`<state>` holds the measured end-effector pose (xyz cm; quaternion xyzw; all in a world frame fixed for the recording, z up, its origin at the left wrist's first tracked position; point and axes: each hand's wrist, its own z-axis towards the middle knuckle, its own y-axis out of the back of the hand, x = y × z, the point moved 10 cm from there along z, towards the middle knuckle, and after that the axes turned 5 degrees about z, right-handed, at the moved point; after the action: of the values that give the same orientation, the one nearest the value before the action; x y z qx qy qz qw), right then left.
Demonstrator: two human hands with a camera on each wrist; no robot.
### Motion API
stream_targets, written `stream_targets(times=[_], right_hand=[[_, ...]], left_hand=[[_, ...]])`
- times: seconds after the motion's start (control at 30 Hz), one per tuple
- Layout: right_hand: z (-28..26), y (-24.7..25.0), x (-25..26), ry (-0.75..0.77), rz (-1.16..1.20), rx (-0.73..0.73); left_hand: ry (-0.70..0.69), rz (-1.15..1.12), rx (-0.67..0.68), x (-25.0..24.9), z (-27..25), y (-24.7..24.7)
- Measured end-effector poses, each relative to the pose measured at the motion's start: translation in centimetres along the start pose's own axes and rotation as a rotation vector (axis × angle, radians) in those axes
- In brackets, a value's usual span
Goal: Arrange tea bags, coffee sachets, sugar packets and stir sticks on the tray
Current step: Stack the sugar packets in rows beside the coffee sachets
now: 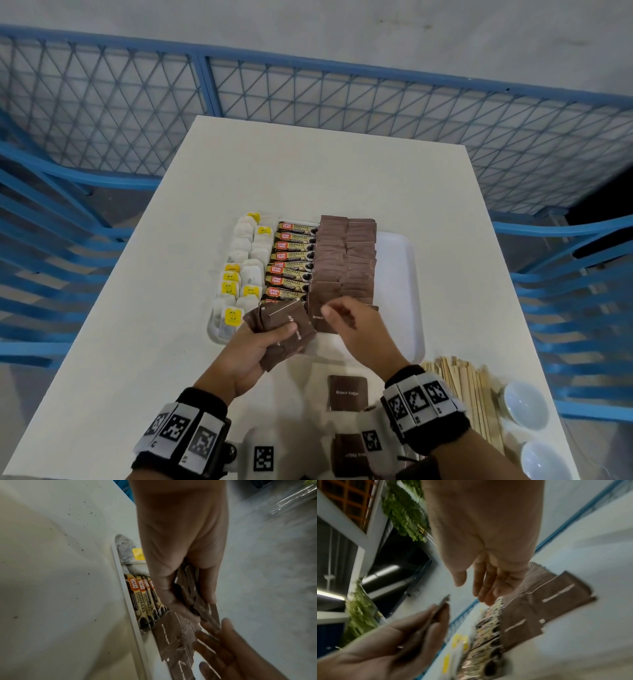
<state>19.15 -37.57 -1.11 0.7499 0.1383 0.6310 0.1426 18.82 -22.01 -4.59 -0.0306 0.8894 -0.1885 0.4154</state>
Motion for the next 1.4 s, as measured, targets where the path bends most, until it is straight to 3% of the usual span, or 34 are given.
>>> stream_targets(times=[0.2, 0.37, 0.47, 0.7, 1.0, 1.4], right_hand=[[-0.6, -3.4, 1.4, -0.009, 0.182, 0.205], [-0.5, -3.6, 1.2, -0.071, 0.425, 0.193], [-0.7, -3.4, 0.4, -0.160, 0.456, 0.170], [-0.2, -1.5, -1.0, -0.046, -0.180, 0.163], [1.2, -1.0, -4.1, -0.103, -0.340, 0.105], [2.8, -1.2, -3.6, -0.021, -0.564, -0.027]], left_hand=[[0.027, 0.084, 0.034, 0.2, -0.1, -0.4], [0.018, 0.085, 0.033, 0.5, 0.2, -0.1], [0.030, 0.071, 0.011, 0.6, 0.2, 0.1], [0.055, 0.061, -0.098, 1.2, 0.9, 1.5], [0.097, -0.102, -0.162, 1.0, 0.4, 2.0], [0.120, -0.189, -0.056, 0.8, -0.1, 1.2]])
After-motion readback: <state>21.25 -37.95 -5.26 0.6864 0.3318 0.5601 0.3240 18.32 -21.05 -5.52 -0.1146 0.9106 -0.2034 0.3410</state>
